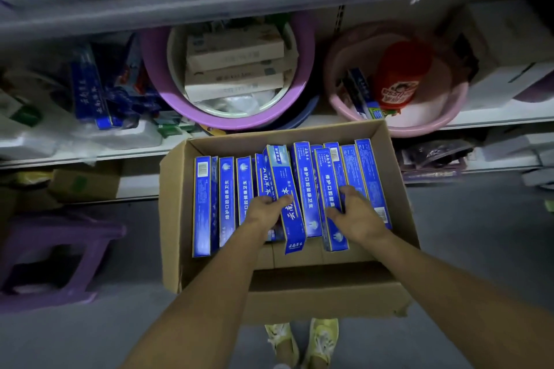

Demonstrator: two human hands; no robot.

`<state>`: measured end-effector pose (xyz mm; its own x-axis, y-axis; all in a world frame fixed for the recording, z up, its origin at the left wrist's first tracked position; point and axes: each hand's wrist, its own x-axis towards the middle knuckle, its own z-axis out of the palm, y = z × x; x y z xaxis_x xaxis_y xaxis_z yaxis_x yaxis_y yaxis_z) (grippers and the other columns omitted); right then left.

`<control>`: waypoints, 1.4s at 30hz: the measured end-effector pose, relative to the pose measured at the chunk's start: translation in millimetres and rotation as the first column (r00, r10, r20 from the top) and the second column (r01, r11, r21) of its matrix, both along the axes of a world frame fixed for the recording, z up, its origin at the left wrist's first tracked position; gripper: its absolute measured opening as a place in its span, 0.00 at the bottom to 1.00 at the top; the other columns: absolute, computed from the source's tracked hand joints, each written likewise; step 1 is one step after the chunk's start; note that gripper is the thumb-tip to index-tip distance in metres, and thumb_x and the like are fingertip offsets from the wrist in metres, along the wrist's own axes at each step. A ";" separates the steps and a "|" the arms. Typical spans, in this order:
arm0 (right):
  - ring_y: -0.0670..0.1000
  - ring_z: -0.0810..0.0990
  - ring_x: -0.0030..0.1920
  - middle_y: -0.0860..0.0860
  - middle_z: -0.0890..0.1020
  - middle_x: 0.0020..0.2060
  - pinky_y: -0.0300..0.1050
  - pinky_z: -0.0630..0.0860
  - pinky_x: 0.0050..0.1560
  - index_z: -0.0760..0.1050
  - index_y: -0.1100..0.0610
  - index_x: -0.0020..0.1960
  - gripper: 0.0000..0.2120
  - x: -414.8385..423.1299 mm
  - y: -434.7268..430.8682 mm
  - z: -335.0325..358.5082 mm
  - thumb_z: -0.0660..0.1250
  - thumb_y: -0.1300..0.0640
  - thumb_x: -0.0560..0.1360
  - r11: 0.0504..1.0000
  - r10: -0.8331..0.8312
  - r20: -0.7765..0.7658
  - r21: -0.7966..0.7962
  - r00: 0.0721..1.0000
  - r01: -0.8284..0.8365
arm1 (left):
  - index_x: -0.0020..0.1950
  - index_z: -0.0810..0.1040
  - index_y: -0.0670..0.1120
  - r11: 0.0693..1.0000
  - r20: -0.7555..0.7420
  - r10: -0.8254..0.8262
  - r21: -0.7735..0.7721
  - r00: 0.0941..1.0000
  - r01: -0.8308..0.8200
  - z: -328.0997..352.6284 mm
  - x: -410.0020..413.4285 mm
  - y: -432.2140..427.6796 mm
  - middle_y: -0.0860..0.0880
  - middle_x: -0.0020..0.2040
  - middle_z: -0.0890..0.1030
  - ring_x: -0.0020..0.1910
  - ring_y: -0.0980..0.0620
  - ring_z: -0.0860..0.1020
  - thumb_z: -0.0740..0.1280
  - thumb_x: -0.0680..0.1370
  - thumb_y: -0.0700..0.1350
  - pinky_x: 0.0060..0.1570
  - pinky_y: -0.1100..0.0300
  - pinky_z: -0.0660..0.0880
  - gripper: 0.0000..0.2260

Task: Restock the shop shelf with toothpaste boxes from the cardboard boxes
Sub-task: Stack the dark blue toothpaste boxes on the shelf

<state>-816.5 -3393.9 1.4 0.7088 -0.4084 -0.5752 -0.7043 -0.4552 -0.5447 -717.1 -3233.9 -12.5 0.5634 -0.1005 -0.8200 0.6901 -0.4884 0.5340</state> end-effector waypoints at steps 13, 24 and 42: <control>0.44 0.81 0.44 0.46 0.81 0.48 0.48 0.80 0.49 0.72 0.50 0.56 0.18 12.8 32.2 52.7 0.75 0.53 0.69 0.950 0.116 0.296 0.246 0.948 -0.193 | 0.60 0.77 0.43 0.711 -0.211 0.336 -0.583 0.918 -0.394 50.8 -13.2 27.4 0.43 0.56 0.82 0.54 0.47 0.81 0.68 0.75 0.47 0.56 0.51 0.79 0.15; 0.43 0.78 0.48 0.43 0.75 0.55 0.42 0.77 0.51 0.66 0.43 0.63 0.26 19.7 55.4 111.7 0.72 0.42 0.69 0.940 -0.033 0.492 0.311 0.870 -0.140 | 0.49 0.76 0.43 0.354 -0.445 0.562 -0.633 0.697 -0.689 104.9 10.8 21.4 0.47 0.42 0.80 0.41 0.50 0.82 0.71 0.74 0.48 0.43 0.52 0.80 0.10; 0.54 0.78 0.31 0.58 0.82 0.39 0.45 0.73 0.24 0.76 0.63 0.59 0.14 32.3 69.0 149.0 0.55 0.59 0.82 0.629 -0.409 0.202 0.769 0.890 0.114 | 0.51 0.75 0.43 0.295 -0.387 0.642 -0.672 0.662 -0.679 141.9 1.9 26.4 0.47 0.43 0.78 0.42 0.50 0.80 0.70 0.75 0.51 0.46 0.51 0.79 0.13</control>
